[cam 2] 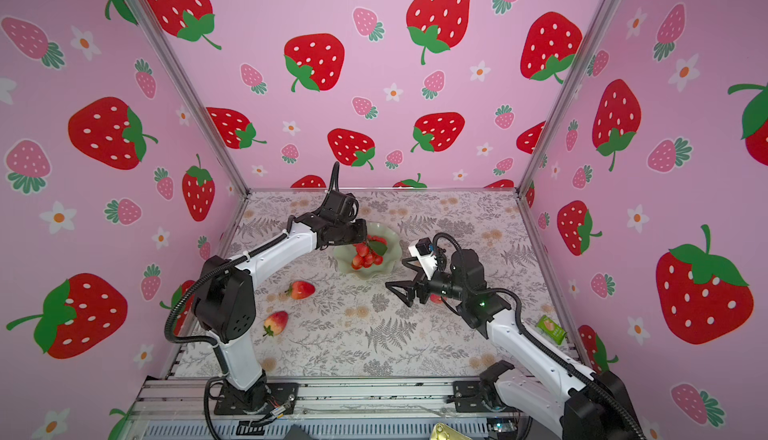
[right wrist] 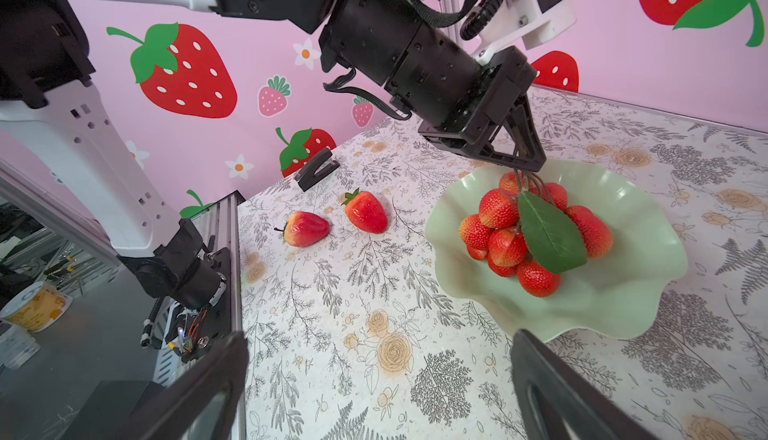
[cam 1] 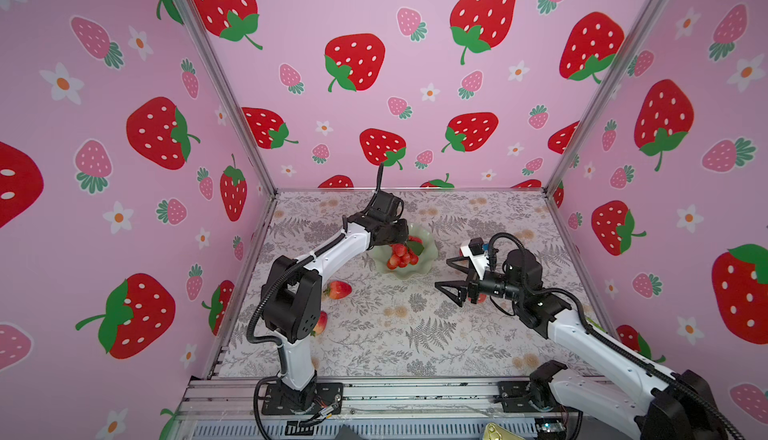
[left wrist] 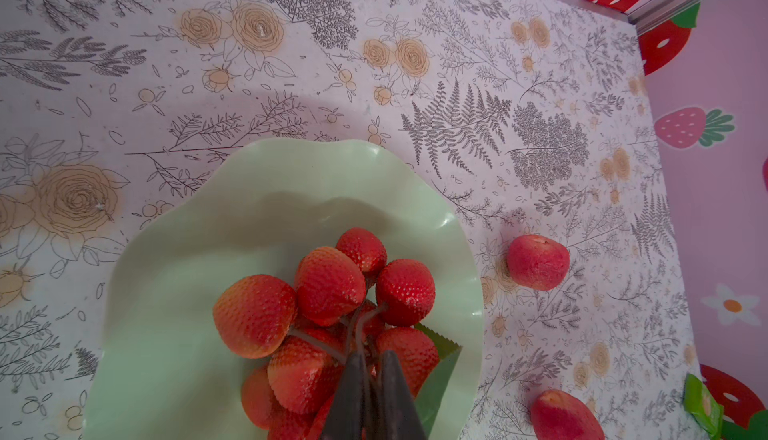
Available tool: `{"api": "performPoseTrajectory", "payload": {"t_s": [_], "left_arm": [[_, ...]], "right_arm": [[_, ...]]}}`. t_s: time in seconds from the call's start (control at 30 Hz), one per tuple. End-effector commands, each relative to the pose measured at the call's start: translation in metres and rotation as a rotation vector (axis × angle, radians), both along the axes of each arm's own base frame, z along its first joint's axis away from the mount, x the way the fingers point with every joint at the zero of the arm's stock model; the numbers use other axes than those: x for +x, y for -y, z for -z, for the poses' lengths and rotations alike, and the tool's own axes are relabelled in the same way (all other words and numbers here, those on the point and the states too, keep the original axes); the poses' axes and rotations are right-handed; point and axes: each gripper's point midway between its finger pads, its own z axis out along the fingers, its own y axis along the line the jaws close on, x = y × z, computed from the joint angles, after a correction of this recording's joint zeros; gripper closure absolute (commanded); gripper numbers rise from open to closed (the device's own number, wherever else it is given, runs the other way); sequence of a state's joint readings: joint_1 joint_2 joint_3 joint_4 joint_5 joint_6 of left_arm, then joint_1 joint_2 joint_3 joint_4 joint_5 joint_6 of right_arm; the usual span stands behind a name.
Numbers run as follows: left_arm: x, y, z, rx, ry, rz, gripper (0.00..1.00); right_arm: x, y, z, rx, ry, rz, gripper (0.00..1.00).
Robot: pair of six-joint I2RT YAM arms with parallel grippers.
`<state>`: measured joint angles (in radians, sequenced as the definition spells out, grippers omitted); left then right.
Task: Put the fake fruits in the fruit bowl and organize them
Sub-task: 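Lower the strawberry bunch into the green bowl and open the left gripper, then move the left gripper down onto the large red strawberry and grasp it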
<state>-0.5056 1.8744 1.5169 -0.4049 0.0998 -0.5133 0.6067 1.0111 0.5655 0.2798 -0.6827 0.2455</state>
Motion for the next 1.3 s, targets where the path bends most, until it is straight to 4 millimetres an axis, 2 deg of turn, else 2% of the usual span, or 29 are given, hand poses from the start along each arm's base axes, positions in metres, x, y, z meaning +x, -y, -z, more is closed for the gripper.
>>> {"api": "performPoseTrajectory", "payload": {"t_s": [0.0,0.1,0.2,0.27,0.37,0.5,0.57,0.63,0.77,0.87,0.93,1.03,1.17,1.27], "left_arm": [[0.015,0.002,-0.019,-0.012,0.053,-0.024,1.00],[0.018,0.002,-0.015,0.005,0.050,-0.020,0.95],[0.019,0.002,-0.019,0.014,0.056,-0.014,0.78],[0.018,0.001,-0.029,0.017,0.079,-0.002,0.67],[0.013,-0.006,-0.058,0.033,0.147,0.011,0.53],[-0.009,-0.028,-0.094,0.120,0.227,0.067,0.44],[-0.027,-0.045,-0.101,0.215,0.241,0.142,0.41],[-0.046,-0.071,-0.100,0.352,0.220,0.207,0.41],[-0.087,-0.118,-0.077,0.617,0.131,0.430,0.40],[-0.118,-0.131,-0.038,0.709,0.081,0.681,0.40],[-0.130,-0.138,-0.011,0.783,0.082,0.833,0.39],[-0.127,-0.151,0.017,0.824,0.076,0.897,0.39],[-0.113,-0.168,0.018,0.730,0.057,0.832,0.38],[-0.120,-0.182,0.038,0.763,0.014,0.901,0.36]], "right_arm": [[0.000,-0.003,-0.010,0.019,0.053,-0.018,0.01],[0.000,-0.004,-0.008,0.015,0.048,-0.020,0.01],[0.000,-0.003,-0.006,0.009,0.046,-0.019,0.01],[0.000,-0.003,-0.004,0.003,0.044,-0.017,0.01],[0.001,-0.004,-0.002,0.001,0.047,-0.017,0.01],[0.008,-0.010,-0.001,-0.009,0.049,-0.031,0.01],[0.014,-0.017,-0.005,-0.008,0.057,-0.045,0.01],[0.018,-0.025,-0.014,0.014,0.074,-0.071,0.01],[0.020,-0.053,-0.017,0.021,0.123,-0.130,0.01],[0.002,-0.085,0.003,-0.052,0.194,-0.217,0.01],[-0.010,-0.099,0.021,-0.089,0.250,-0.257,0.01],[-0.015,-0.111,0.043,-0.122,0.323,-0.224,0.01],[-0.032,-0.112,0.065,-0.130,0.368,-0.244,0.01],[-0.041,-0.108,0.068,-0.104,0.362,-0.271,0.01]]}}
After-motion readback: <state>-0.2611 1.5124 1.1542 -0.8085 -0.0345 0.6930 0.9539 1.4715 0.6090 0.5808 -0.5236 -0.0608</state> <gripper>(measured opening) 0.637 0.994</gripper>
